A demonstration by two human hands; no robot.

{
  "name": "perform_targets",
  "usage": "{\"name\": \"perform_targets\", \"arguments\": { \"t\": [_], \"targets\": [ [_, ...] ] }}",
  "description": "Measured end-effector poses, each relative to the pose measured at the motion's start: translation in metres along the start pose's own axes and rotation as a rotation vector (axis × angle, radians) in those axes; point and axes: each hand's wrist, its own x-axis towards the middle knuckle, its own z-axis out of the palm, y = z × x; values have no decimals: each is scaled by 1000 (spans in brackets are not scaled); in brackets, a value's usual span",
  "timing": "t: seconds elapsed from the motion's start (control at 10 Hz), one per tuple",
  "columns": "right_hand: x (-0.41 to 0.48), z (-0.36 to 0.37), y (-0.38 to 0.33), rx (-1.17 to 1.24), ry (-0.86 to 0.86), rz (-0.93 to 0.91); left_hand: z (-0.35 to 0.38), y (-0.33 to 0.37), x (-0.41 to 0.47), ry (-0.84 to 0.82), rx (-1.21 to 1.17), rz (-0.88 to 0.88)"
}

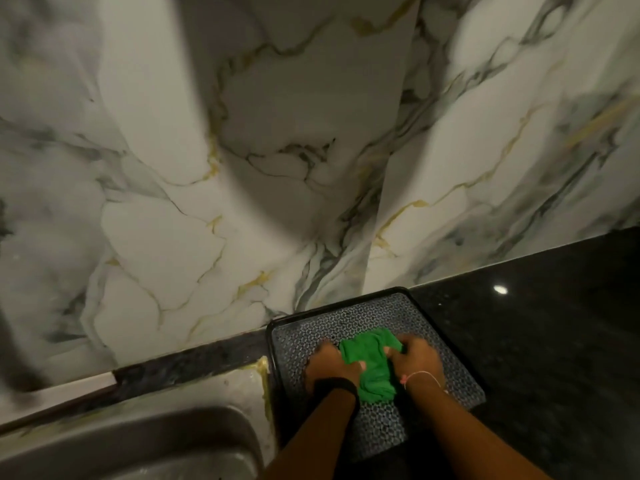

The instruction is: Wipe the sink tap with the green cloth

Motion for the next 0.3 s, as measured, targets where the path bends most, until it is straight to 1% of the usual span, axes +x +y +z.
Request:
{"name": "perform_targets", "arguments": {
  "t": [0.1,0.2,0.3],
  "targets": [
    [3,-5,1,32,-51,102,-4,9,-4,25,108,39],
    [-6,-16,-6,147,-46,123,-20,5,-15,-29,139,125],
    [-37,-29,-15,234,114,96,-58,-12,-40,-25,172,293]
  ]
}}
